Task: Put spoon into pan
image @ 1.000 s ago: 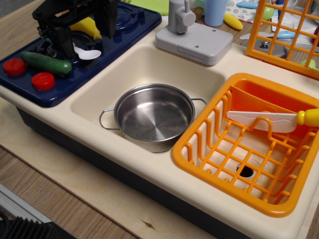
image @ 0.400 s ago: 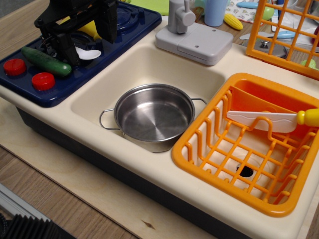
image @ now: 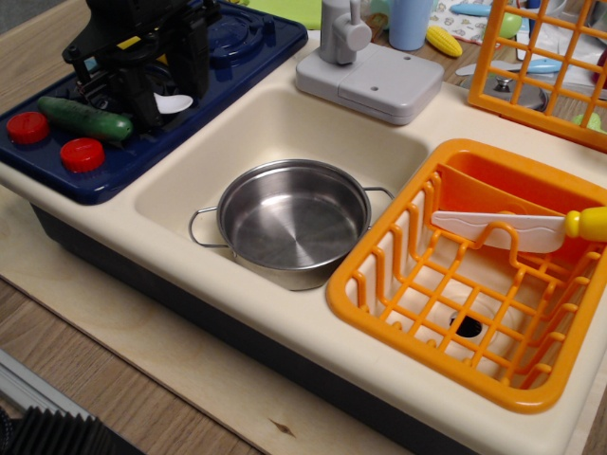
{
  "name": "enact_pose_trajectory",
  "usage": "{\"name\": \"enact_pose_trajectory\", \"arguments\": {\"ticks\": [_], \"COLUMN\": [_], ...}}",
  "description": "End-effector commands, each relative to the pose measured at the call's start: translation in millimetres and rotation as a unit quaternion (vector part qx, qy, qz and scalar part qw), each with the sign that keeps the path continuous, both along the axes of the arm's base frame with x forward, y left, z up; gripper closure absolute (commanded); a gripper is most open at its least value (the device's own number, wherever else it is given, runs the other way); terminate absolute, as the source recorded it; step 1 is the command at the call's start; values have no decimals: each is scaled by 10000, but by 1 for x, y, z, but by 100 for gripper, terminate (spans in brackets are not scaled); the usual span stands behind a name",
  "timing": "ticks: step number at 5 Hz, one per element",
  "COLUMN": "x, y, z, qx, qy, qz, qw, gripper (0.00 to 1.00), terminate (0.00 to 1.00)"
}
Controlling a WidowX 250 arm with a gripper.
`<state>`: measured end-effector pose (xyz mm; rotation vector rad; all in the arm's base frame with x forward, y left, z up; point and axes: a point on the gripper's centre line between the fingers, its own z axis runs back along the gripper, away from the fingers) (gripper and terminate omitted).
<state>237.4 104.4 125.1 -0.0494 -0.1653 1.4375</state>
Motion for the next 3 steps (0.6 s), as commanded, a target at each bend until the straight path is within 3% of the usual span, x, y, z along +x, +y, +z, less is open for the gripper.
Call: {"name": "enact_pose_trajectory", "arguments": {"ticks": [1,3], "x": [0,12], "y": [3,-19], "z": [4,28], "qx": [-40,89], "qy": [-119,-266], "qz": [115,244], "qw": [9999,9993], "gripper": [100,100], "terminate": [0,0]}}
